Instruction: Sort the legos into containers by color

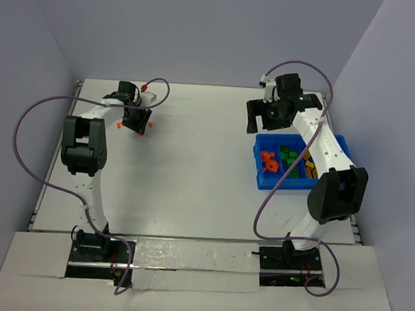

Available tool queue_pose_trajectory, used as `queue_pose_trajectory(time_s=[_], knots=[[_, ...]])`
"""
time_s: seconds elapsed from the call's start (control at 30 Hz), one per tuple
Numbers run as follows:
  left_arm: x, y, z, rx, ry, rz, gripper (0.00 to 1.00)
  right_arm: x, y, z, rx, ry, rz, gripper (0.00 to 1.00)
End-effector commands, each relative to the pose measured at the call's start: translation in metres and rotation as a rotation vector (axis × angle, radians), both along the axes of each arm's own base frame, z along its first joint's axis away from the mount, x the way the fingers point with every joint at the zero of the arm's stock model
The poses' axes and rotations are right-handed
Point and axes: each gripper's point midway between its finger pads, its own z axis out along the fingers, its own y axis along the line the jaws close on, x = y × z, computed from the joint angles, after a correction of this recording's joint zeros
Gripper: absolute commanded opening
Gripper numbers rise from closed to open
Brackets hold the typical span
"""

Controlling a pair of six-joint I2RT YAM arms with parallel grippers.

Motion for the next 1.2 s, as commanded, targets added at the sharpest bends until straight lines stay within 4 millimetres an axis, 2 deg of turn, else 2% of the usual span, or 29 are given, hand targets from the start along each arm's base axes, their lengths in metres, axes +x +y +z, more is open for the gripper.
queue_pose_trajectory(time_s=[0.0, 0.17, 0.37, 0.4, 0.43, 0.47, 0.53, 0.57, 0.6, 0.67, 0.7, 0.77, 0.87, 0.9, 1.0, 1.07, 1.17], knots=[[-0.019, 0.008, -0.015, 0.043, 0.059, 0.0, 0.48, 0.003, 0.005, 0.02, 0.02, -0.05, 0.009, 1.0], [-0.019, 0.007, -0.015, 0.045, 0.061, 0.002, 0.39, 0.004, 0.007, 0.022, 0.028, -0.053, 0.01, 1.0], [-0.025, 0.0, -0.001, 0.052, 0.04, 0.005, 0.13, 0.002, 0.018, 0.032, 0.058, -0.091, 0.034, 1.0], [-0.028, -0.007, 0.014, 0.021, 0.032, 0.011, 0.08, 0.001, 0.025, 0.036, 0.068, -0.111, 0.05, 1.0], [-0.027, -0.015, 0.021, -0.018, 0.026, 0.017, 0.07, 0.002, 0.03, 0.039, 0.074, -0.123, 0.059, 1.0], [-0.027, -0.023, 0.04, -0.077, 0.021, 0.046, 0.02, 0.001, 0.034, 0.042, 0.082, -0.138, 0.069, 1.0], [-0.034, -0.056, 0.074, -0.264, 0.04, 0.027, 0.0, 0.001, 0.05, 0.049, 0.103, -0.187, 0.103, 1.0], [-0.041, -0.078, 0.103, -0.407, 0.055, 0.024, 0.0, 0.0, 0.059, 0.057, 0.117, -0.222, 0.123, 1.0], [-0.045, -0.088, 0.124, -0.481, 0.055, 0.056, 0.0, -0.001, 0.062, 0.062, 0.125, -0.238, 0.128, 1.0], [-0.062, -0.119, 0.173, -0.743, 0.13, 0.201, 0.0, -0.002, 0.082, 0.076, 0.168, -0.286, 0.156, 1.0], [-0.062, -0.123, 0.187, -0.806, 0.133, 0.289, 0.0, -0.003, 0.092, 0.082, 0.187, -0.302, 0.168, 1.0], [-0.058, -0.127, 0.207, -0.892, 0.099, 0.361, 0.0, -0.003, 0.106, 0.095, 0.238, -0.336, 0.175, 1.0], [-0.062, -0.133, 0.237, -1.073, 0.066, 0.479, 0.0, -0.009, 0.131, 0.11, 0.331, -0.377, 0.163, 0.97], [-0.069, -0.134, 0.236, -1.106, 0.094, 0.534, 0.0, -0.011, 0.136, 0.112, 0.351, -0.372, 0.157, 0.96], [-0.077, -0.144, 0.252, -1.26, 0.111, 0.601, 0.0, -0.017, 0.158, 0.123, 0.428, -0.409, 0.167, 0.94], [-0.085, -0.159, 0.259, -1.33, 0.213, 0.601, 0.0, -0.021, 0.173, 0.131, 0.459, -0.439, 0.186, 0.93], [-0.095, -0.178, 0.256, -1.395, 0.414, 0.622, 0.0, -0.023, 0.19, 0.132, 0.479, -0.437, 0.203, 0.93]])
